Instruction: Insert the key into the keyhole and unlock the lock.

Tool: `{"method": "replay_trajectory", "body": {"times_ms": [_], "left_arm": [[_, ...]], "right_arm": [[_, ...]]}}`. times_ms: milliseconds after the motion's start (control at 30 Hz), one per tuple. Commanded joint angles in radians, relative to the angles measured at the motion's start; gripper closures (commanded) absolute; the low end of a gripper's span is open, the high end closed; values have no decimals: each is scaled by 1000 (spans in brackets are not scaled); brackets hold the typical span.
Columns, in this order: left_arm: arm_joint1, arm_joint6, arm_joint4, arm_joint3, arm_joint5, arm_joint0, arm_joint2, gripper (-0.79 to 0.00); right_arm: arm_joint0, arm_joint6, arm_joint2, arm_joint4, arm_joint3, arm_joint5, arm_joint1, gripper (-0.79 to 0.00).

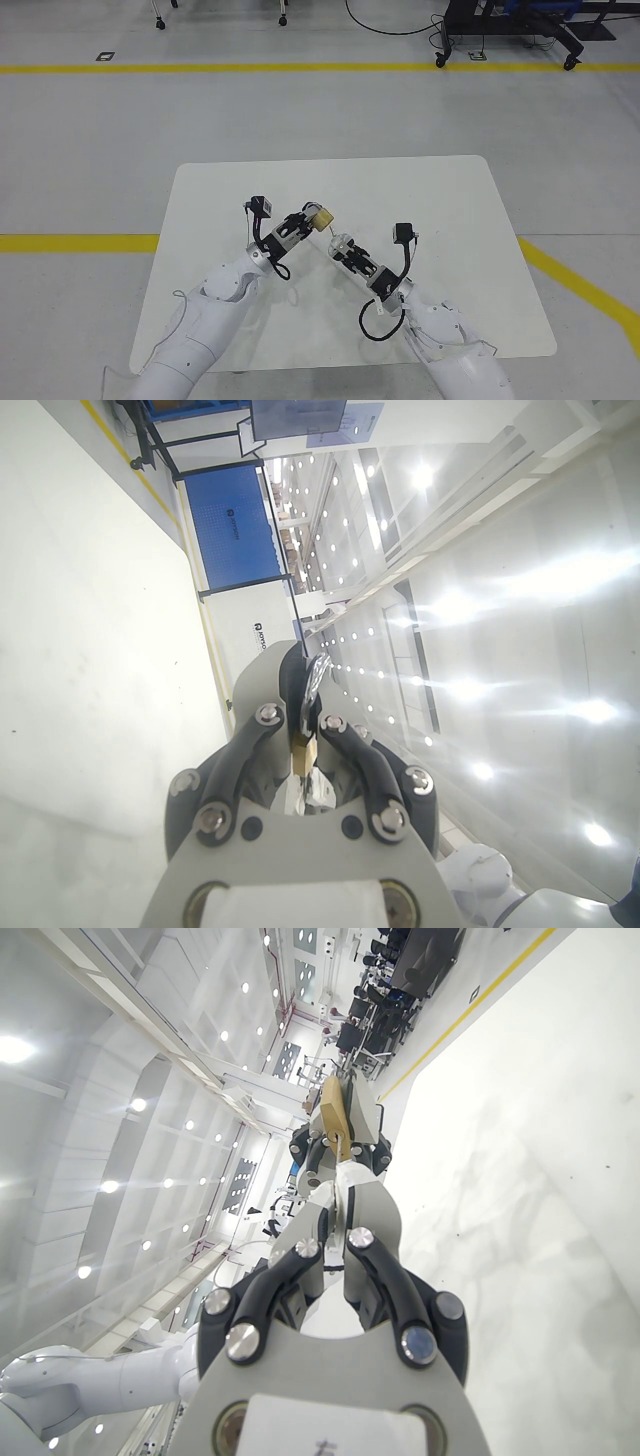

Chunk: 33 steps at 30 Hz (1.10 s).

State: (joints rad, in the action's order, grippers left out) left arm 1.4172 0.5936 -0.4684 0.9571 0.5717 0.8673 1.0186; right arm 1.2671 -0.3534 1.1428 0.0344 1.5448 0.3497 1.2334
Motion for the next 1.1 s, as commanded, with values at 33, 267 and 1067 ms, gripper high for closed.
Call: {"method": "replay_trajectory", "body": {"times_ms": [33, 267, 1067], "left_arm": [[0, 2, 14, 10, 0, 5, 2, 0], [0, -16, 62, 21, 0, 13, 4, 0], [3, -20, 77, 30, -6, 24, 36, 0]], "right_arm": [[1, -8, 2, 1, 2, -7, 0, 0], [-1, -15, 1, -1, 1, -17, 2, 0], [4, -61, 1, 13, 7, -22, 7, 0]]}}
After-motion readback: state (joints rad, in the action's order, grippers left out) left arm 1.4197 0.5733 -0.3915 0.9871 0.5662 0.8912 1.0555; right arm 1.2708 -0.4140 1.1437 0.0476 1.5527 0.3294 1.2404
